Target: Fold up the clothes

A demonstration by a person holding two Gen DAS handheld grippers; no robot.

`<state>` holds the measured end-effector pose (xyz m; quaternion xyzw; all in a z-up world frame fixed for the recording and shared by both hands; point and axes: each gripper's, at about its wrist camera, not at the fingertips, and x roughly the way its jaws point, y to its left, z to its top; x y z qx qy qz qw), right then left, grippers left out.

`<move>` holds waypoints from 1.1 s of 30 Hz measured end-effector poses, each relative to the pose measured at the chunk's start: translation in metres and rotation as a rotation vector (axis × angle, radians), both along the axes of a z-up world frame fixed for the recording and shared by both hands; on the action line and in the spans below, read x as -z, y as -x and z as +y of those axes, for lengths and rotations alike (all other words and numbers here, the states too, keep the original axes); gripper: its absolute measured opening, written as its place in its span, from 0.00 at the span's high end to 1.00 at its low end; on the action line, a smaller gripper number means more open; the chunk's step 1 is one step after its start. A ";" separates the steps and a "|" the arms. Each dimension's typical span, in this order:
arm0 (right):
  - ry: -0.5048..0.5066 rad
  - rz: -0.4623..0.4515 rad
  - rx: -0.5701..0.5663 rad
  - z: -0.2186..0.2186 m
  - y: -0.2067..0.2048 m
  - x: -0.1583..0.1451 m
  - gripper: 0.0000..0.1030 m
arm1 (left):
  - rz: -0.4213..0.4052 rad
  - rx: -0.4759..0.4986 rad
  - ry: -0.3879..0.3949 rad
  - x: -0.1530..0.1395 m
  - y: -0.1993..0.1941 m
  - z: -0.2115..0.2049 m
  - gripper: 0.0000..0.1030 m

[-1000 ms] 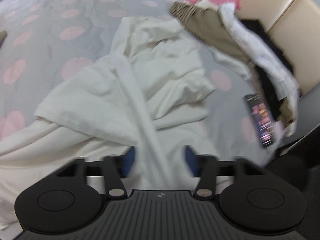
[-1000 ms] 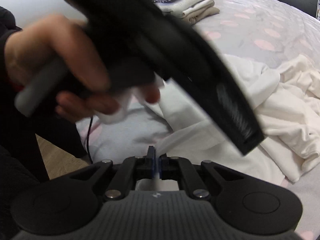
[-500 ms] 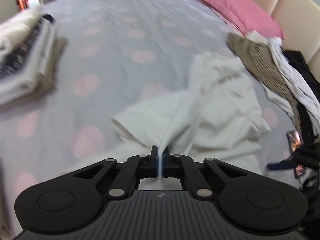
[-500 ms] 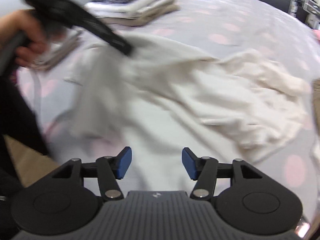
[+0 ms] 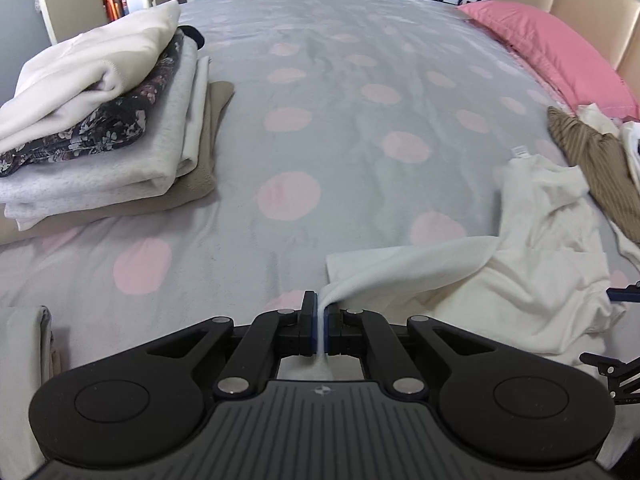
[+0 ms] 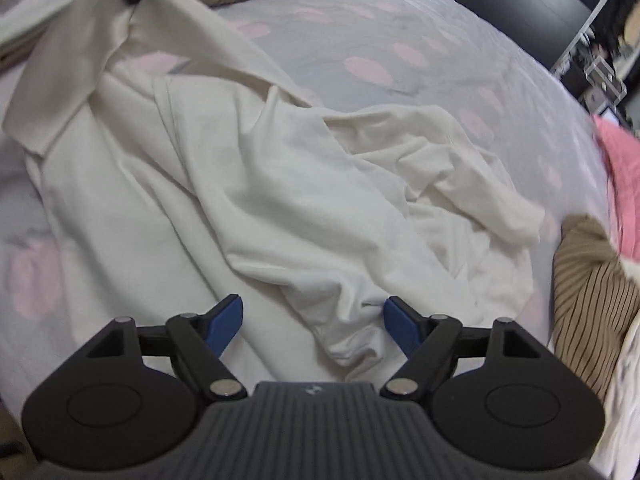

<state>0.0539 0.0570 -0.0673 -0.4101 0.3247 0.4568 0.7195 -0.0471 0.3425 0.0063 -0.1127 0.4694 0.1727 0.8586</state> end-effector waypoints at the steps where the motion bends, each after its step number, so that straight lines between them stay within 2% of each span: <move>1: 0.005 -0.032 -0.016 0.003 0.000 0.004 0.24 | -0.005 -0.006 0.002 0.001 0.000 0.001 0.99; 2: 0.006 -0.035 -0.012 0.005 -0.002 0.005 0.33 | -0.010 -0.012 0.005 0.001 0.000 0.001 0.99; 3: 0.004 -0.025 0.001 0.007 -0.005 0.005 0.64 | -0.015 -0.018 0.007 0.002 0.000 0.002 0.99; 4: 0.003 -0.015 0.013 0.008 -0.008 0.005 0.79 | -0.026 -0.025 0.006 0.001 0.000 0.003 0.99; 5: -0.010 -0.003 0.038 0.008 -0.012 0.001 0.82 | -0.047 -0.031 0.001 -0.003 0.002 0.004 0.99; 8: -0.072 -0.004 0.131 0.000 -0.024 -0.018 0.85 | -0.113 -0.053 -0.028 -0.022 0.007 0.010 0.99; 17: -0.242 -0.200 0.495 -0.065 -0.064 -0.086 0.90 | -0.273 -0.176 -0.110 -0.078 0.046 0.034 0.99; 20: -0.274 -0.256 0.593 -0.092 -0.077 -0.104 0.90 | -0.332 -0.230 -0.170 -0.101 0.067 0.045 0.99; 23: -0.287 -0.296 0.679 -0.120 -0.091 -0.116 0.90 | -0.365 -0.304 -0.191 -0.118 0.086 0.066 0.99; 29: -0.267 -0.335 0.840 -0.167 -0.119 -0.119 0.91 | -0.346 -0.435 -0.264 -0.127 0.119 0.106 0.99; 33: -0.198 -0.289 0.904 -0.181 -0.132 -0.101 0.91 | -0.272 -0.530 -0.238 -0.110 0.132 0.133 0.99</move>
